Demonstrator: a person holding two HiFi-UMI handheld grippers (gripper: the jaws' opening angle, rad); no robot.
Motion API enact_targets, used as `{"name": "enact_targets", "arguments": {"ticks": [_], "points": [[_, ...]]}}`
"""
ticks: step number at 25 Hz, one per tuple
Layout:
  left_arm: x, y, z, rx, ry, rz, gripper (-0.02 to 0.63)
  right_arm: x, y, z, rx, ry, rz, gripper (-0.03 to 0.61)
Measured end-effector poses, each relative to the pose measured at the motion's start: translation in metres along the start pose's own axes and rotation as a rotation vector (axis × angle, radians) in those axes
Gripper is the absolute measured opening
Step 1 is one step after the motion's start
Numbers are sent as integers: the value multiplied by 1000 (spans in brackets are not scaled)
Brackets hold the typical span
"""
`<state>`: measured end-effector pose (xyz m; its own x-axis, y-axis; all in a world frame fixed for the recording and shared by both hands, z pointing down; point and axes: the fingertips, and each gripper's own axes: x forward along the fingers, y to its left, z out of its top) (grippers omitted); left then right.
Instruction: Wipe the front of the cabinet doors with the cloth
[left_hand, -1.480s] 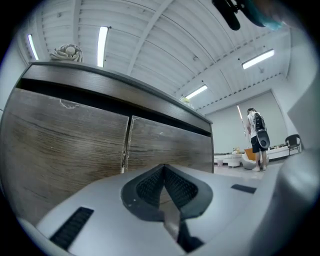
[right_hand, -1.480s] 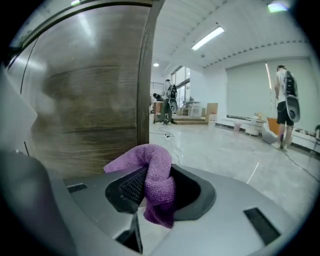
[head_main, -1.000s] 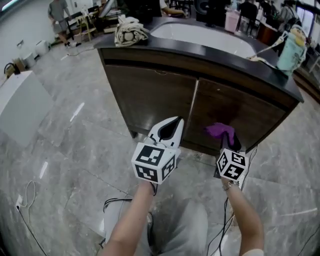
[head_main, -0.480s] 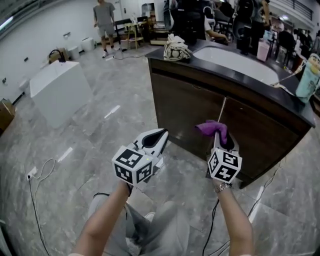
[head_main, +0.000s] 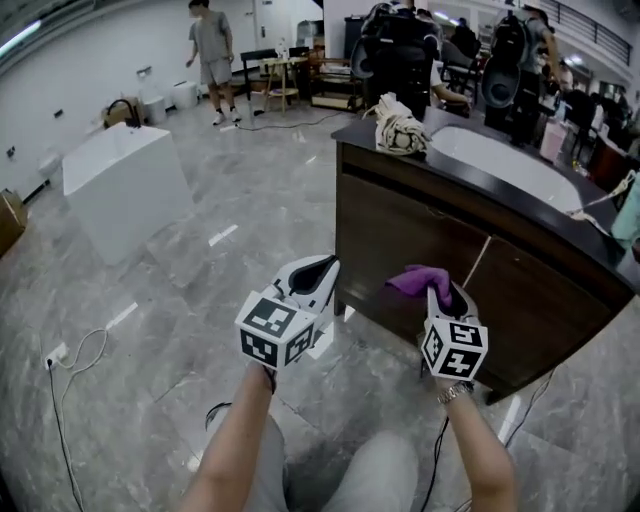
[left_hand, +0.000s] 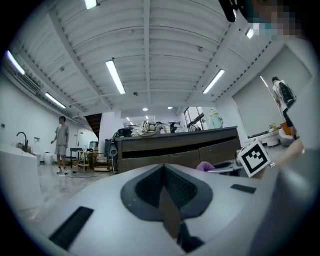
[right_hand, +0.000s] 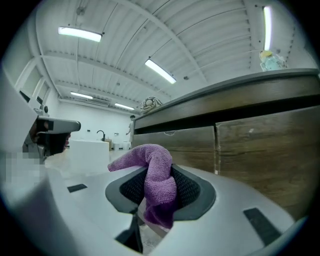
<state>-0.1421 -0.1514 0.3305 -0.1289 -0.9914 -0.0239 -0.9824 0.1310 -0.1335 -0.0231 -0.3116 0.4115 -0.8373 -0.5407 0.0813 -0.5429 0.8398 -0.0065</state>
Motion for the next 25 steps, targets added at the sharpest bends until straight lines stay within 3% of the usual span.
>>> {"name": "enact_targets", "arguments": {"ticks": [4, 8, 10, 13, 19, 25], "points": [[28, 32, -17, -85, -32, 22, 6, 39, 17, 19, -1, 0, -10, 135], [57, 40, -29, -212, -98, -31, 6, 80, 40, 28, 12, 11, -17, 135], [71, 41, -33, -191, -111, -61, 6, 99, 53, 36, -14, 10, -21, 137], [82, 67, -39, -108, -107, -39, 6, 136, 80, 57, -3, -27, -4, 136], [74, 131, -48, -143, -117, 78, 6, 198, 129, 80, -13, -21, 13, 135], [65, 160, -56, -168, -119, 134, 6, 236, 157, 91, -50, -25, 4, 135]]}}
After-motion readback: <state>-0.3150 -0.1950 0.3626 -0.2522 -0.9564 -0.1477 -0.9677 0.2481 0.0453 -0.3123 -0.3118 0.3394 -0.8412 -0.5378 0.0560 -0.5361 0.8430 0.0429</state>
